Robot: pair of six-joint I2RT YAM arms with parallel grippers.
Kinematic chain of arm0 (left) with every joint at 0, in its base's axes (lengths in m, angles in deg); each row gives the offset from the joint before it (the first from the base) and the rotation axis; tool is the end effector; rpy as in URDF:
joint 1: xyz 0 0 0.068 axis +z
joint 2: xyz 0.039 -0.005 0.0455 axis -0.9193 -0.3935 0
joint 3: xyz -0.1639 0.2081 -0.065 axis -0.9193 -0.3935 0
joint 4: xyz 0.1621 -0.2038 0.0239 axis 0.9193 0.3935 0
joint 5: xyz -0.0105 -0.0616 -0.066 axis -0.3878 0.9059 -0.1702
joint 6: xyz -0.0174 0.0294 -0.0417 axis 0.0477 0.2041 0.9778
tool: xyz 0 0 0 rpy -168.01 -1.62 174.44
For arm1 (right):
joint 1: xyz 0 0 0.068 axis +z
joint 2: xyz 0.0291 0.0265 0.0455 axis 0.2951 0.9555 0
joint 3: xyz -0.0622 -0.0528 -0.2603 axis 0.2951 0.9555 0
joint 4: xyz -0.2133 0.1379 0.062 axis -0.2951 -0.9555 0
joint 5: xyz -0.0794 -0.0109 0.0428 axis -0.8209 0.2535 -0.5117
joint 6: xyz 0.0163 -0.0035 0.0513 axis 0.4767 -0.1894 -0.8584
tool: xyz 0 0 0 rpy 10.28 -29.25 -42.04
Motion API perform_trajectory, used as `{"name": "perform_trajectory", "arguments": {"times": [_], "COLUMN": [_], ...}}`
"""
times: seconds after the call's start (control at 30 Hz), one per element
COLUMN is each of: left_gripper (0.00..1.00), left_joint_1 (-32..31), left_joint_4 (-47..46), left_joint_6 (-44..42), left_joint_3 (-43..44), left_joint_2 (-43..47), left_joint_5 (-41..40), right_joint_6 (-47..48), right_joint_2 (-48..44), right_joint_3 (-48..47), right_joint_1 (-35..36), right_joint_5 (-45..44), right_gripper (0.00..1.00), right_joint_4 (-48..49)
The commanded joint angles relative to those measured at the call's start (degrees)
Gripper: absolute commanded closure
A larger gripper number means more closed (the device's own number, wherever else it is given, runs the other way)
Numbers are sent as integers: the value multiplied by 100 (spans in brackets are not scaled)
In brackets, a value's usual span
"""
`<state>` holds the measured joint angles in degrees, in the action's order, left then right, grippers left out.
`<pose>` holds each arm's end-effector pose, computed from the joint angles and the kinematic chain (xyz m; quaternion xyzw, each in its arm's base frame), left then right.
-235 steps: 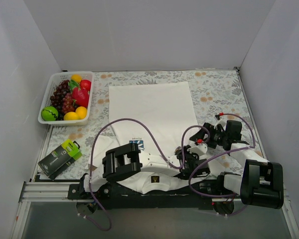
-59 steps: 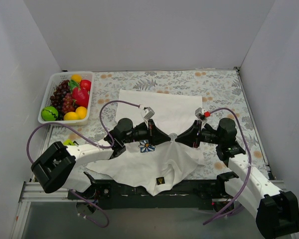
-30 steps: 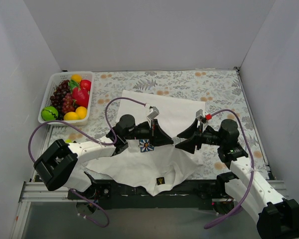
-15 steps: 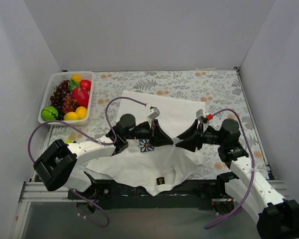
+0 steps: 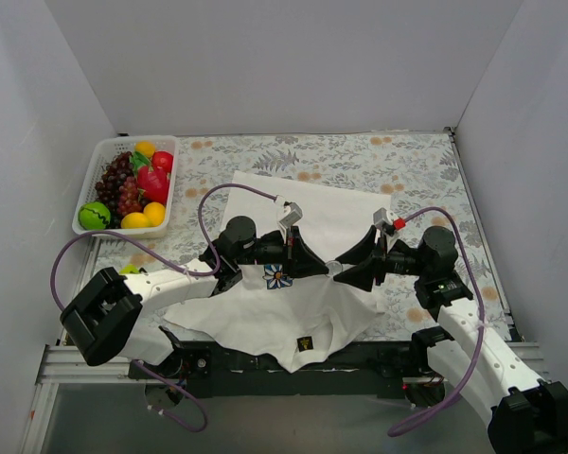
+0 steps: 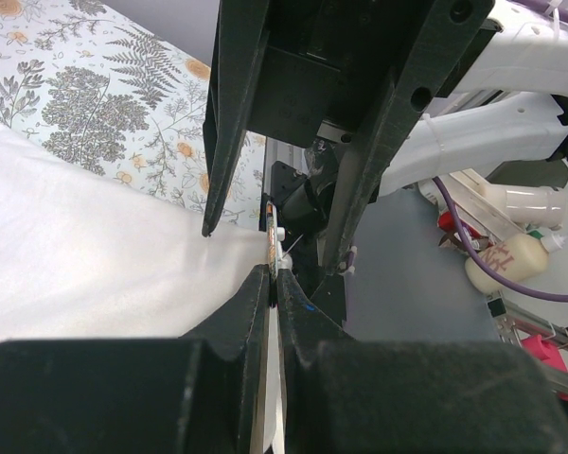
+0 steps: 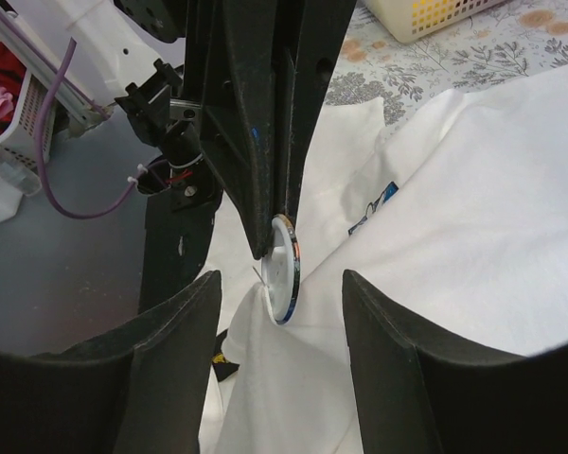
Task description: Pin the brooch onto the clothing
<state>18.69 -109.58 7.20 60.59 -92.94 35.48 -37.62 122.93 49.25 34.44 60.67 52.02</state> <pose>0.1777 -0.2344 0.2529 0.1222 0.7100 -0.6850 0.1082 0.1491 0.0797 0.2646 -0.3777 0.5957 0.5259 0.4753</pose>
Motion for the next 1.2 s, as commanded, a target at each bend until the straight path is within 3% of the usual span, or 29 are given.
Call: {"name": "perform_trajectory", "arguments": {"times": [0.0, 0.03, 0.2, 0.3, 0.67, 0.77, 1.0, 1.17], "left_gripper": [100, 100, 100, 100, 100, 100, 100, 100], "left_joint_1": [-20, -11, -20, -20, -11, -20, -20, -11], "left_joint_4": [-183, -192, -201, -140, -44, 44, 141, 325], "left_joint_6": [9, 35, 27, 27, 53, 44, 1, -61], "left_joint_3": [146, 155, 182, 225, 463, 594, 735, 823], "left_joint_2": [151, 142, 159, 116, -69, -157, -183, -157], "left_joint_5": [177, 204, 204, 300, 520, 590, 643, 634], "right_joint_6": [69, 87, 113, 122, 87, 69, 61, 78], "right_joint_2": [85, 94, 59, 76, 102, 190, 287, 322], "right_joint_3": [-239, -239, -222, -213, -186, -204, -230, -248], "right_joint_1": [-5, -5, -5, -5, -5, -5, -14, -5], "right_joint_5": [21, 13, -23, -40, 21, 4, -40, -128], "right_gripper": [41, 45, 47, 61, 66, 75, 82, 96], "right_joint_4": [179, 170, 144, 144, 206, 179, 144, 83]}}
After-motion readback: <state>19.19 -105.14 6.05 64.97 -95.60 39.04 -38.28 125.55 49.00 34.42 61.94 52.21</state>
